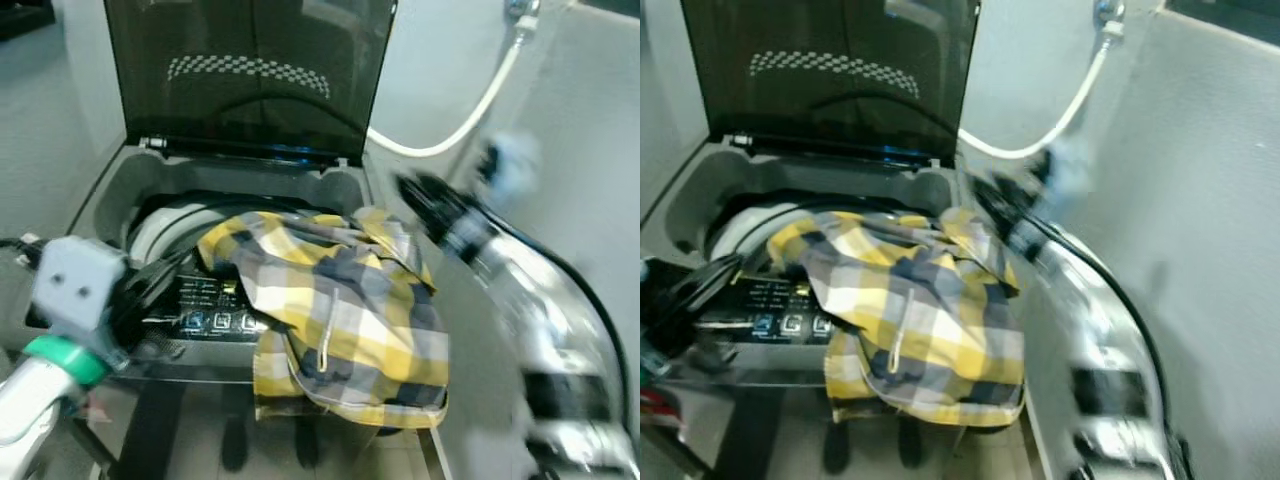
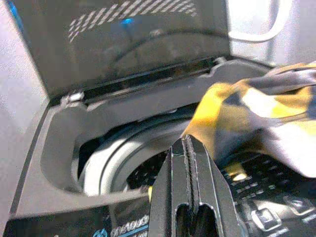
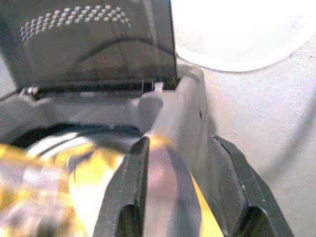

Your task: Clothes washing

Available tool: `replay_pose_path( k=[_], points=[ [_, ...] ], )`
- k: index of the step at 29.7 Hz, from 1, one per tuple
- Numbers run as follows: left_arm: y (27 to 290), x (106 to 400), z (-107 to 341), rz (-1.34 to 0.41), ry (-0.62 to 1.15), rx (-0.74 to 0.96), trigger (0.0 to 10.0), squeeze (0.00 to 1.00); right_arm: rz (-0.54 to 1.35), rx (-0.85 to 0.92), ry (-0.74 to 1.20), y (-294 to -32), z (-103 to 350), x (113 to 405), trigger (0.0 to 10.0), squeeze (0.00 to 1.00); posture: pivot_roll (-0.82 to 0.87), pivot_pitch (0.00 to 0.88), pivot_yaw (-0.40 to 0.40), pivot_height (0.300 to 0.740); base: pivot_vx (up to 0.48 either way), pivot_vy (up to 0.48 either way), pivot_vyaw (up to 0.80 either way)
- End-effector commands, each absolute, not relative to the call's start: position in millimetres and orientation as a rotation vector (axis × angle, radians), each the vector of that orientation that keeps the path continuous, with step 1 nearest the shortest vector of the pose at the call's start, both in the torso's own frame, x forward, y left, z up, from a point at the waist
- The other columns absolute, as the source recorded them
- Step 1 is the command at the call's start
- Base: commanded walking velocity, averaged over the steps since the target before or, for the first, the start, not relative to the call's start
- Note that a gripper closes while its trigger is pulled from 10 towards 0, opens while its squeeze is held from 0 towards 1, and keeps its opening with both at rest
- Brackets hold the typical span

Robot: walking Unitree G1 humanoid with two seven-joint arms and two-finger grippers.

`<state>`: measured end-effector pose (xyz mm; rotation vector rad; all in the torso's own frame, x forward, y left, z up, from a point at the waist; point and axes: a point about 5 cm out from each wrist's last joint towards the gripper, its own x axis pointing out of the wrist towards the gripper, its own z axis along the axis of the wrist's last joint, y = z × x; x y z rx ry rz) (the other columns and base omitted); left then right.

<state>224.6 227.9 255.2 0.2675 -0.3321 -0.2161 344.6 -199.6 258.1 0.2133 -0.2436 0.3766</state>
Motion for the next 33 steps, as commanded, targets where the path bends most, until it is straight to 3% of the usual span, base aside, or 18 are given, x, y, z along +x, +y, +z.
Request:
replay_pose_path(
  k=[1, 8, 14, 29, 30, 33],
  points=[
    [231.1, 221.5, 253.2, -0.226, -0.328, 0.273, 10.0, 0.00, 0.464, 0.204, -0.246, -198.3, 262.5, 334.7, 10.0, 1.00, 0.06, 0.056, -0.026, 0.740, 0.000, 0.000, 0.00],
    [236.6, 217.9, 248.4, -0.222, -0.304, 0.277, 10.0, 0.00, 0.560, 0.081, -0.148, -207.6, 236.2, 315.7, 10.0, 1.00, 0.05, 0.060, -0.025, 0.740, 0.000, 0.000, 0.00],
    [233.9, 219.5, 247.7, -0.228, -0.306, 0.264, 10.0, 0.00, 0.458, -0.074, -0.019, -201.3, 200.6, 314.4, 10.0, 1.00, 0.05, 0.067, -0.027, 0.740, 0.000, 0.000, 0.00],
    [223.4, 220.2, 244.4, -0.259, -0.317, 0.248, 10.0, 0.00, 0.620, 0.094, 0.026, -143.8, 190.4, 330.1, 10.0, 1.00, 0.05, 0.072, -0.050, 0.740, 0.000, 0.000, 0.00],
    [223.4, 219.7, 244.3, -0.255, -0.319, 0.249, 10.0, 0.00, 0.668, 0.078, 0.027, -129.1, 191.9, 331.8, 10.0, 0.02, 0.06, 0.071, -0.056, 0.740, 0.000, 0.000, 0.00],
    [223.7, 218.6, 244.1, -0.250, -0.320, 0.249, 10.0, 0.00, 0.747, 0.067, 0.015, -107.8, 197.1, 333.5, 10.0, 0.00, 0.06, 0.071, -0.056, 0.740, 0.000, 0.000, 0.00]
  ],
)
